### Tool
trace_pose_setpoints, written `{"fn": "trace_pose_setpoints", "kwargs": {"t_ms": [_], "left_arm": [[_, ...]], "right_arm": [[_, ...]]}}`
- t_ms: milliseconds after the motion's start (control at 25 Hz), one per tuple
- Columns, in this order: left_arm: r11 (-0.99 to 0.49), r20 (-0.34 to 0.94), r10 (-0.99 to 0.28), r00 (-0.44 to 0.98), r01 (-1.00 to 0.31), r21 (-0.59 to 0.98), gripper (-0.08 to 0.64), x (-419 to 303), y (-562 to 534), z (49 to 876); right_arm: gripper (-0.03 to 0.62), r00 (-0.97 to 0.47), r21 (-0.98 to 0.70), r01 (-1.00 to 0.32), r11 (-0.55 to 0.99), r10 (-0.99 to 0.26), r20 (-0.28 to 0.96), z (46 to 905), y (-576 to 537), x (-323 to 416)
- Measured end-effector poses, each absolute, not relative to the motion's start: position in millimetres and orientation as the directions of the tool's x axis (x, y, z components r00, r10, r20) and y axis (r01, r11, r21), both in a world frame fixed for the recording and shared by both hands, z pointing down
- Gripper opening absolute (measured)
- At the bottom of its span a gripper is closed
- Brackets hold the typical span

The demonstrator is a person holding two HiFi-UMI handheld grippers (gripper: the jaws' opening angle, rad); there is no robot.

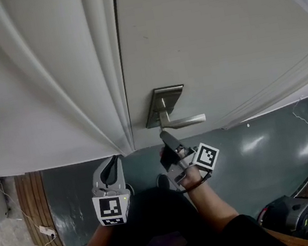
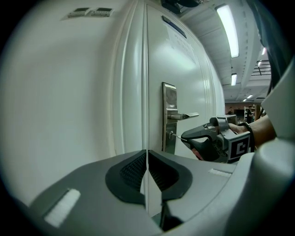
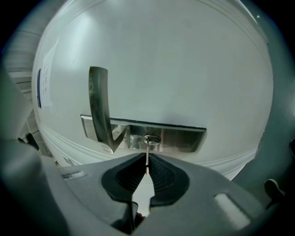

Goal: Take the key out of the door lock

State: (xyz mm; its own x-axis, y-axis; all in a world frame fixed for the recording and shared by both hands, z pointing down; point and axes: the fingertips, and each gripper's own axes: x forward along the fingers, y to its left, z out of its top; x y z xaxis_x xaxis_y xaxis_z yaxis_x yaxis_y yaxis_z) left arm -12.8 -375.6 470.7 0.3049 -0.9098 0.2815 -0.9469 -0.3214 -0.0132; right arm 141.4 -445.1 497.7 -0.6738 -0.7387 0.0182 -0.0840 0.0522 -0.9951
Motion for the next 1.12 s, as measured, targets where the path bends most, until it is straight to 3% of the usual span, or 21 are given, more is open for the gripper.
{"fn": "trace_pose_setpoints", "kwargs": {"t_ms": [160,440,640,760,1120], "left_arm": [[-0.360,0.289,-0.893,0.344,-0.933,-0.001,0.028,-15.7,-377.5,470.8],[-0.438,0.296,-0.852,0.431,-0.898,0.047,0.018,-20.6,-369.2,475.0],[-0.537,0.299,-0.786,0.541,-0.837,0.105,0.017,-15.0,-355.2,474.6],[-0.597,0.288,-0.743,0.604,-0.793,0.124,0.018,0.4,-345.8,478.9],[-0.679,0.258,-0.684,0.683,-0.725,0.119,0.018,37.6,-311.8,466.7]], "right_arm": [[0.015,-0.658,-0.995,-0.088,0.049,-0.753,0.021,499.7,-422.5,141.9],[0.015,-0.629,-0.940,-0.309,0.146,-0.773,0.087,482.4,-385.0,124.1],[0.015,-0.510,-0.745,-0.639,0.190,-0.830,0.225,467.8,-344.7,123.5],[0.015,-0.432,-0.612,-0.766,0.197,-0.862,0.263,462.9,-322.9,128.8],[0.016,-0.293,-0.390,-0.904,0.175,-0.918,0.267,442.9,-277.5,150.9]]}}
